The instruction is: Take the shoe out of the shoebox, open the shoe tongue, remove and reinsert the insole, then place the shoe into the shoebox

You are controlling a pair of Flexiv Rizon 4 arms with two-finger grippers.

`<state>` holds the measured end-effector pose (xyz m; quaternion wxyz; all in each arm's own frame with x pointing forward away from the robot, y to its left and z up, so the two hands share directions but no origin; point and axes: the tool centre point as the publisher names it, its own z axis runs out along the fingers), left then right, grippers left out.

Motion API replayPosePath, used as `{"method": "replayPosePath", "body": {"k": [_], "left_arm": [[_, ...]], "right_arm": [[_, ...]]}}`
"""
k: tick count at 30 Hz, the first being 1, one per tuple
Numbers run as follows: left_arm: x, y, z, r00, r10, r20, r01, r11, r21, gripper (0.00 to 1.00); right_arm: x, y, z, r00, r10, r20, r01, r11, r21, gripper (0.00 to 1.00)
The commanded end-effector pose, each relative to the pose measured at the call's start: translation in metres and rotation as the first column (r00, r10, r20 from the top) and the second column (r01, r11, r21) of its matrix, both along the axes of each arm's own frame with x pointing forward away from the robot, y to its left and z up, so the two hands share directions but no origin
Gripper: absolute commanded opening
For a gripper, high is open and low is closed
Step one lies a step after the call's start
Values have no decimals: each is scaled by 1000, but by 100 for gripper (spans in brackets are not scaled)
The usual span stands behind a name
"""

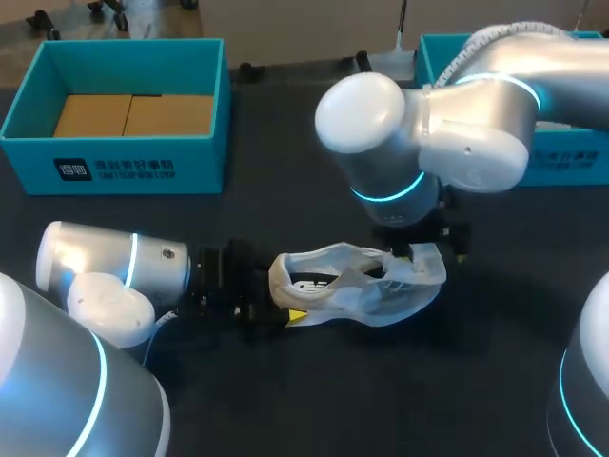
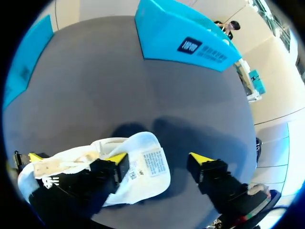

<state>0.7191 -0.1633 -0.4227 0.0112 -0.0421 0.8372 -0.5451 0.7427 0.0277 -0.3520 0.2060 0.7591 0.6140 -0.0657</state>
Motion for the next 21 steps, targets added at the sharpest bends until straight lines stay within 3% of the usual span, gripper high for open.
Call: {"method": "replayPosePath", "body": {"k": [1,10,21], "left_arm": [[0,0,0,1000,-1,0,1,1000,3,0],[0,0,0,1000,-1,0,1,1000,3,0],[0,0,0,1000,-1,0,1,1000,3,0]], "right_arm": [[-1,8,11,1000,7,16,-7,1000,-16,100],[4,24,40,994,97,51,-95,995,-42,100],[14,63,106,938,340,75,-322,929,-183,100]]}}
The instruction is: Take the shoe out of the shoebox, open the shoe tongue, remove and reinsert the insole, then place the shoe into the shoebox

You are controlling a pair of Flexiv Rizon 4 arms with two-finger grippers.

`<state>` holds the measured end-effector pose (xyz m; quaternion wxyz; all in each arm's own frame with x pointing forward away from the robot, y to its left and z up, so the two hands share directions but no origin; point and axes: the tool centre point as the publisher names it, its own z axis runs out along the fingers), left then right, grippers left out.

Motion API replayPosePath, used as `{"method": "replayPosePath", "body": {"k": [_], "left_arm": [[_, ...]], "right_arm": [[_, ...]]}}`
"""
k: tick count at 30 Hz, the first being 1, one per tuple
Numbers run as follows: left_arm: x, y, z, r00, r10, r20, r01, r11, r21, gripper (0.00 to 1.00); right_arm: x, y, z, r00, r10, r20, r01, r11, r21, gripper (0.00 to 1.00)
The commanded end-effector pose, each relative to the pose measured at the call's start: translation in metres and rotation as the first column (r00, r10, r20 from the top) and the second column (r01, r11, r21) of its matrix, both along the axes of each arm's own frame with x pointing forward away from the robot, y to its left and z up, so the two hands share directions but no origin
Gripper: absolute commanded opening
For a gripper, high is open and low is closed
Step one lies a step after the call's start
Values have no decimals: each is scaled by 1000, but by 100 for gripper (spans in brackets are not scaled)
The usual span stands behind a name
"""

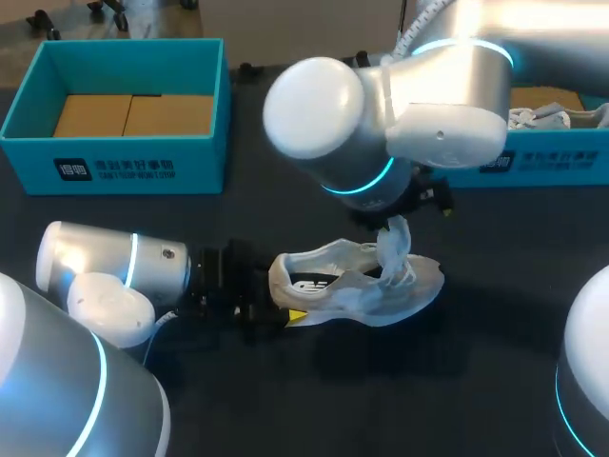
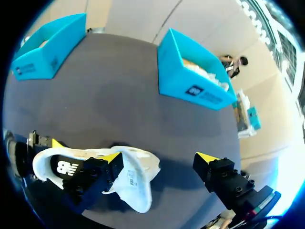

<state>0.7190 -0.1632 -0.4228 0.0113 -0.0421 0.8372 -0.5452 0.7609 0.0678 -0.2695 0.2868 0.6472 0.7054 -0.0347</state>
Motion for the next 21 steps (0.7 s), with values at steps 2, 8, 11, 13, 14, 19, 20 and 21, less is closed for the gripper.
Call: {"method": "replayPosePath", "body": {"k": [2,8,11,13,14,19,20,21], "left_arm": [[0,0,0,1000,-1,0,1,1000,3,0],[0,0,0,1000,-1,0,1,1000,3,0],[0,0,0,1000,-1,0,1,1000,3,0],[0,0,0,1000,-1,0,1,1000,3,0],[0,0,0,1000,-1,0,1,1000,3,0],[0,0,0,1000,-1,0,1,1000,3,0],[0,0,0,1000,-1,0,1,1000,3,0],[0,0,0,1000,-1,0,1,1000,3,0]], "right_arm": [[-2,30,30,994,103,28,-102,994,-32,100],[1,69,37,883,466,-60,-467,884,-14,100],[-1,85,39,792,604,-89,-605,796,14,100],[-4,90,41,736,668,-104,-670,742,28,100],[-6,93,42,695,710,-112,-710,703,51,100],[-11,99,38,533,827,-181,-824,556,114,98],[-12,99,38,529,829,-184,-826,552,115,49],[-13,100,37,505,842,-190,-837,532,128,39]]}}
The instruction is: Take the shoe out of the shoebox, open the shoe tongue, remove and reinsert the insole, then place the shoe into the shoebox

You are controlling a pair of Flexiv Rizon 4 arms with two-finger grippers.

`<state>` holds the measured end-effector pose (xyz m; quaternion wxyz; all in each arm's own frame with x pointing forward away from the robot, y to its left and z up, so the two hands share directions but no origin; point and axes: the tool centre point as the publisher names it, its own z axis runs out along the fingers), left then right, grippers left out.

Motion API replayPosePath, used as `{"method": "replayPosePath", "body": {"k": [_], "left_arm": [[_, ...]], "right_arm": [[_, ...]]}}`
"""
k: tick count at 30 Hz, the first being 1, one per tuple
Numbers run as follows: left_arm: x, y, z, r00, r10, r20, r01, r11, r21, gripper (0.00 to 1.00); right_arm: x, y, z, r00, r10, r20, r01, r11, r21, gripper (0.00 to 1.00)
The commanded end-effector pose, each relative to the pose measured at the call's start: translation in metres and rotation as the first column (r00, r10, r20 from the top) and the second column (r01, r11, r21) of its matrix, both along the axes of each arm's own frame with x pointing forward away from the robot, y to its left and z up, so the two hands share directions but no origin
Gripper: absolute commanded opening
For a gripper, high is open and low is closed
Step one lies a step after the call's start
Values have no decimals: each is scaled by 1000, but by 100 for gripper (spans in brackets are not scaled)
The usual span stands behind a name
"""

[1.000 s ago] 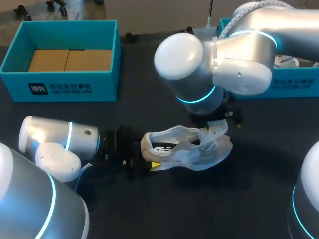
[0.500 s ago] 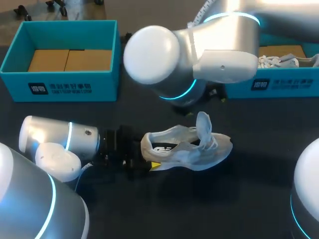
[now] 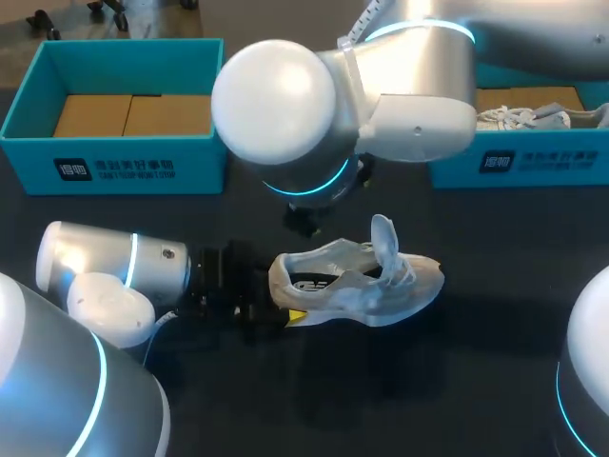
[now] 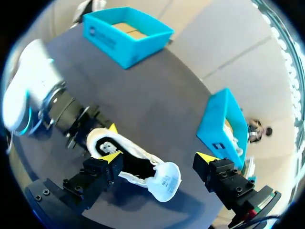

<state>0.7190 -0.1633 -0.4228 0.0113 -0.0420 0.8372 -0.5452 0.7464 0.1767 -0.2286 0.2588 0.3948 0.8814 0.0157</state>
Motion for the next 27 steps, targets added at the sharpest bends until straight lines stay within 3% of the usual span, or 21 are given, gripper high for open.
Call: {"method": "replayPosePath", "body": {"k": [1,2,9,11,27], "left_arm": [[1,0,0,1000,-1,0,1,1000,3,0],[1,0,0,1000,-1,0,1,1000,3,0],[1,0,0,1000,-1,0,1,1000,3,0],[1,0,0,1000,-1,0,1,1000,3,0],[1,0,0,1000,-1,0,1,1000,3,0]], "right_arm": [[1,-8,-4,903,397,-161,-395,917,48,25],[0,-8,-4,896,410,-172,-408,912,47,0],[-9,-6,-10,839,470,-275,-485,874,12,0],[-19,-6,-19,797,486,-358,-524,852,-9,0],[-19,-6,-19,797,486,-358,-524,852,-9,0]]}}
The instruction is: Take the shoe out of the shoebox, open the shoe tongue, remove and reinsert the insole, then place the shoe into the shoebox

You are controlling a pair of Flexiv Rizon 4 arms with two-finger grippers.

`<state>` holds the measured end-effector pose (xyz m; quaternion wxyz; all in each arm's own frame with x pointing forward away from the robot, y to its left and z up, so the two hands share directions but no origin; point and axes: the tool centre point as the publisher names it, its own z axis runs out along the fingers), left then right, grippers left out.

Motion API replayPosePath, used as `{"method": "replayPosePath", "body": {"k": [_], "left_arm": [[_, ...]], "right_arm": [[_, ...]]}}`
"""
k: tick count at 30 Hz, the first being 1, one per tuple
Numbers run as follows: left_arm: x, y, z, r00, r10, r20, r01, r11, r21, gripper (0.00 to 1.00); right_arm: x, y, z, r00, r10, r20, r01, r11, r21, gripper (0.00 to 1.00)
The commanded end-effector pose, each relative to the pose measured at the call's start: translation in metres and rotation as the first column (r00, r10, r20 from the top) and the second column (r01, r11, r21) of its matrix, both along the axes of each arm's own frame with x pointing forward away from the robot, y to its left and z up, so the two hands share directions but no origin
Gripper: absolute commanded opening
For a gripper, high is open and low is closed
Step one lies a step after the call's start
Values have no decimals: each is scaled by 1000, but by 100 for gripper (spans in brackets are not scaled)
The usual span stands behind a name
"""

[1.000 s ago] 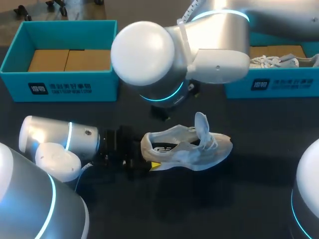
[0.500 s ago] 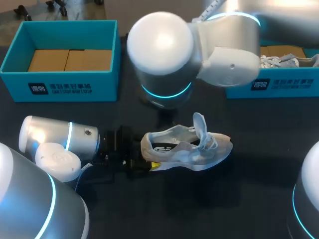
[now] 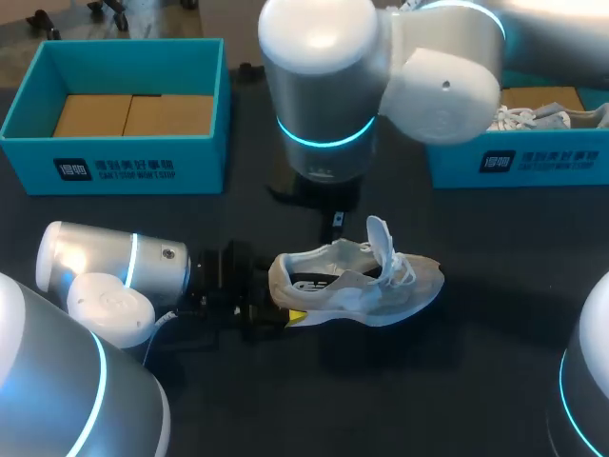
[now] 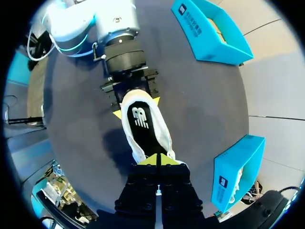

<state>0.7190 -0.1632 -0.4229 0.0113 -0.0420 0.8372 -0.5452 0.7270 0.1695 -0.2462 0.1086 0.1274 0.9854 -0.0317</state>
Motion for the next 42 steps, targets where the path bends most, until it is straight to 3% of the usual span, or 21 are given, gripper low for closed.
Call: {"method": "replayPosePath", "body": {"k": [1,19,24,38,42], "left_arm": [[1,0,0,1000,-1,0,1,1000,3,0],[1,0,0,1000,-1,0,1,1000,3,0],[1,0,0,1000,-1,0,1,1000,3,0],[1,0,0,1000,-1,0,1,1000,3,0],[1,0,0,1000,-1,0,1,1000,3,0]], "right_arm": [[0,1,-2,1000,0,-1,0,1000,-1,0],[0,1,-2,1000,0,-1,0,1000,-1,0],[3,6,-12,995,100,19,-100,995,-23,0],[9,21,-60,955,258,-147,-263,965,-17,0],[12,25,-75,946,283,-161,-285,959,12,0]]}}
